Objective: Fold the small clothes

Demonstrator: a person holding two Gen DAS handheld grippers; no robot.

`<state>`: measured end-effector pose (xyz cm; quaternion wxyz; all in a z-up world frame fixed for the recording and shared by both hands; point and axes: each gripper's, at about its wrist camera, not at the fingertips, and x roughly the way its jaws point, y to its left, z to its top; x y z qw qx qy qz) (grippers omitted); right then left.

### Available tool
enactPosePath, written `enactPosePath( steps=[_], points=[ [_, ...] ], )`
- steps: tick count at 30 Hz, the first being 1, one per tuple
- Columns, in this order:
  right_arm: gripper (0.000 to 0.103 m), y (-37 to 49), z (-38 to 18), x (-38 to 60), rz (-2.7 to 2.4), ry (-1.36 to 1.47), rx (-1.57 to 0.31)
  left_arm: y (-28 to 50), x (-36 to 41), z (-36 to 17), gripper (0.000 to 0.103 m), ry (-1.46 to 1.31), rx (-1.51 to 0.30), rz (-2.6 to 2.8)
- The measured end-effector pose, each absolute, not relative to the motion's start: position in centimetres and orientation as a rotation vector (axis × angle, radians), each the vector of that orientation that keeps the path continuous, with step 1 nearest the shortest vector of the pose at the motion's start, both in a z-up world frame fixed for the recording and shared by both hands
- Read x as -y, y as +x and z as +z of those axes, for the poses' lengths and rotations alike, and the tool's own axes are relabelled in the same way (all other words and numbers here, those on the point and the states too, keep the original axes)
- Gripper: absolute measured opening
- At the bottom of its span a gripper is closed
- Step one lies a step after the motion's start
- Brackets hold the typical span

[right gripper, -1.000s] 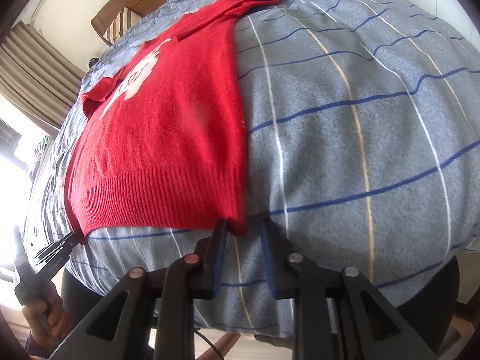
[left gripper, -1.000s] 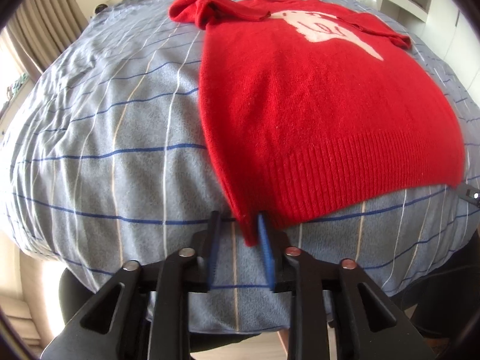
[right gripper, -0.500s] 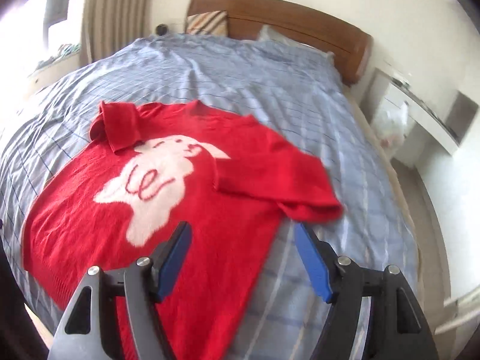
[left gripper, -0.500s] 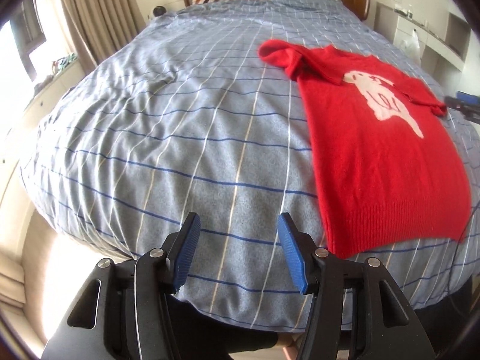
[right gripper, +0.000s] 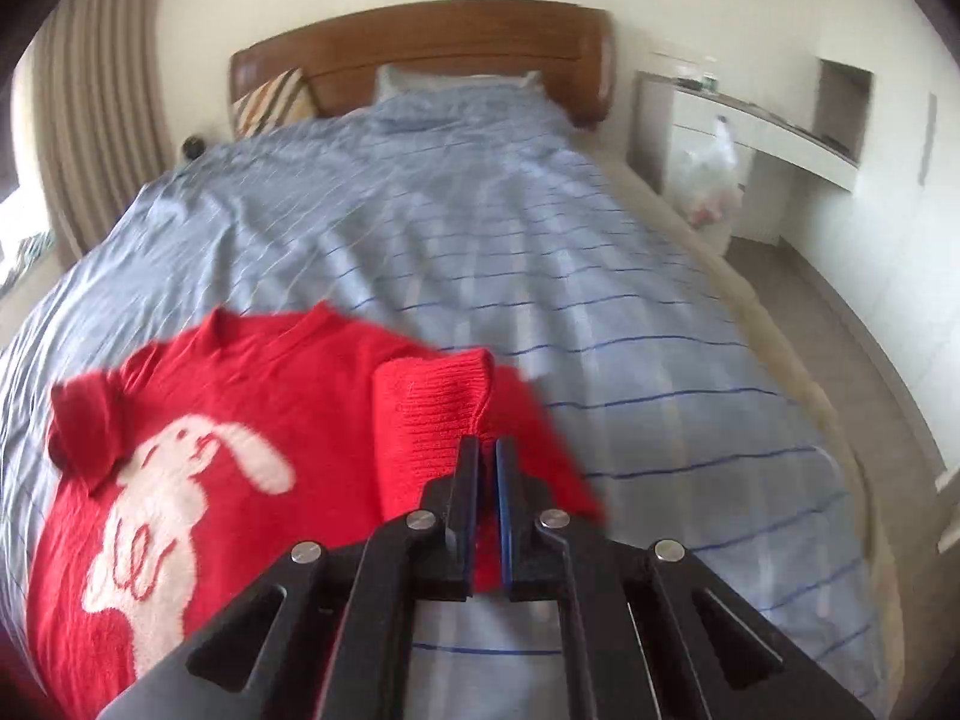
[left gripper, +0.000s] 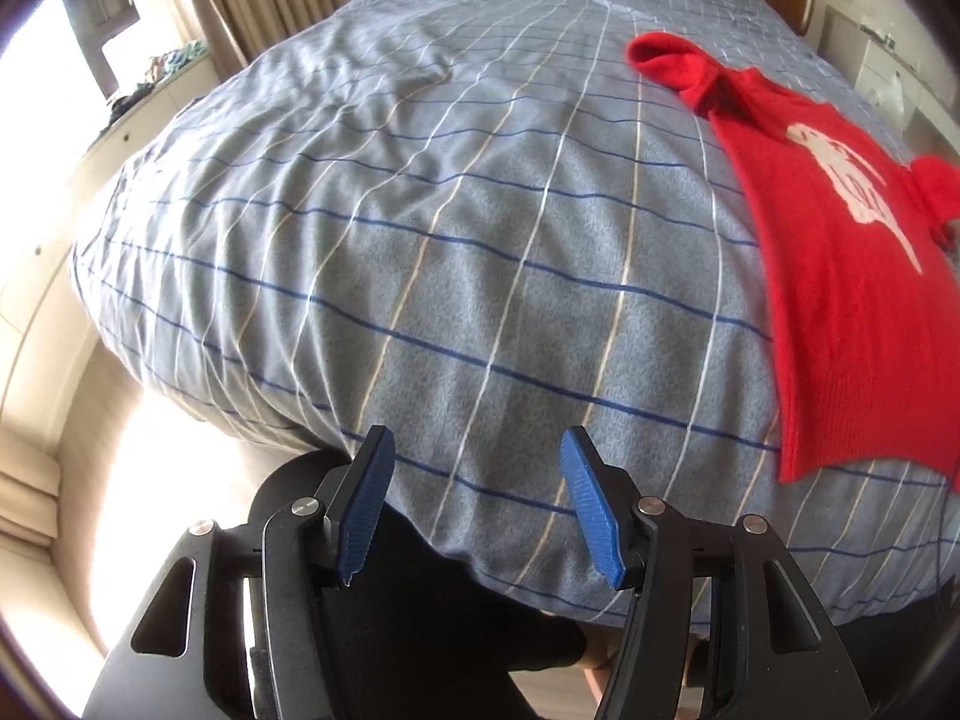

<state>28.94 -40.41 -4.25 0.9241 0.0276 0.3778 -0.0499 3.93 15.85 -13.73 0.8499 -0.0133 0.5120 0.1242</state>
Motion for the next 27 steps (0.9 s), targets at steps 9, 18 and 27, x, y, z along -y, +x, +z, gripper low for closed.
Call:
enactPosePath(
  steps=[9, 18, 27],
  points=[
    [0.005, 20.7, -3.0, 58.6, -0.422, 0.224, -0.834, 5.4, -11.4, -12.8, 0.060, 0.007, -1.066, 0.165],
    [0.003, 17.0, -8.5, 64.3, -0.561, 0.324, -0.950, 4.6, -10.3, -11.4, 0.060, 0.083, -1.030, 0.173],
    [0.042, 14.7, -10.8, 63.9, -0.637, 0.316, -0.983, 4.7, -10.6, -12.5, 0.072, 0.084, -1.047, 0.171]
  ],
)
